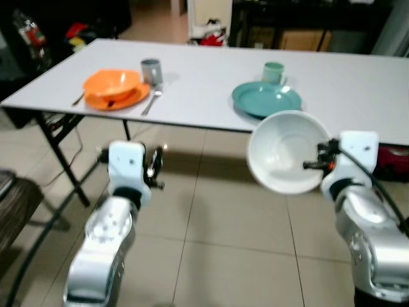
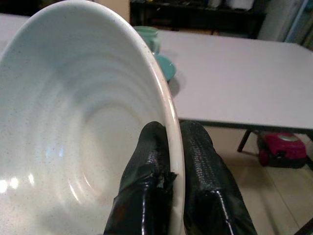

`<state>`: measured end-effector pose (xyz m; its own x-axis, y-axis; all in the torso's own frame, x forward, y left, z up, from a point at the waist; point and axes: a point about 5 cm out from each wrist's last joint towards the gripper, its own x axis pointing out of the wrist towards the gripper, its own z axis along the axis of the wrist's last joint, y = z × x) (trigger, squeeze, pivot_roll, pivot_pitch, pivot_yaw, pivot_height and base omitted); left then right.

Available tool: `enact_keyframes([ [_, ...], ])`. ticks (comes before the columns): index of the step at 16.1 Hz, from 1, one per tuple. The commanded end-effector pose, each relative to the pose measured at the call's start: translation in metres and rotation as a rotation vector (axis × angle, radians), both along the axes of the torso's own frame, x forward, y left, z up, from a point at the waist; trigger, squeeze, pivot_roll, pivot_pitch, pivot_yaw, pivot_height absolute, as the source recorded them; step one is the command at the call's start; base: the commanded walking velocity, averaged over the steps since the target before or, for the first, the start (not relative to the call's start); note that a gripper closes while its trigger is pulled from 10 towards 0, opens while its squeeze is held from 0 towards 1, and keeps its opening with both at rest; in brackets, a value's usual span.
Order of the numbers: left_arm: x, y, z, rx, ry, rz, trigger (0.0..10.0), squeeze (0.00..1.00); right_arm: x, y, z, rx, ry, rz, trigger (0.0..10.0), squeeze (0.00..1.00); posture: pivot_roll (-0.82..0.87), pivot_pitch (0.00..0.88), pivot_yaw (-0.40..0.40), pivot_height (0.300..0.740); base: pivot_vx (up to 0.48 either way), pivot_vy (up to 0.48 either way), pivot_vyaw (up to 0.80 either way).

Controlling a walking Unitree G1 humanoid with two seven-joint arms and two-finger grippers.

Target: Setting the table

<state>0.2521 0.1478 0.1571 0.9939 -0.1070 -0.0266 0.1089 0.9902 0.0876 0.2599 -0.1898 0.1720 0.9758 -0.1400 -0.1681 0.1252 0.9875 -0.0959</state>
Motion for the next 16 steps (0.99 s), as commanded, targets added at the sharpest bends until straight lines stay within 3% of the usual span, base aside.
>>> enact_keyframes([
  [1,0.002,0.004,0.001,0.011,-0.001,0.003,10.0,0.0,0.005,0.009,0.009,0.002,-0.053,0.029,10.0,0.0,-0.02,0.0,0.001,0.74,0.379,0.0,0.0],
  [13,0.009,-0.007,0.002,-0.005,0.003,-0.101,10.0,0.0,0.0,0.005,0.016,0.021,-0.081,0.003,10.0,0.0,-0.08,0.0,0.052,0.74,0.402,0.0,0.0],
  [16,0.01,-0.007,0.001,-0.005,0.004,-0.101,10.0,0.0,-0.001,0.006,0.016,0.017,-0.075,0.009,10.0,0.0,-0.08,0.0,0.056,0.74,0.411,0.0,-0.68],
])
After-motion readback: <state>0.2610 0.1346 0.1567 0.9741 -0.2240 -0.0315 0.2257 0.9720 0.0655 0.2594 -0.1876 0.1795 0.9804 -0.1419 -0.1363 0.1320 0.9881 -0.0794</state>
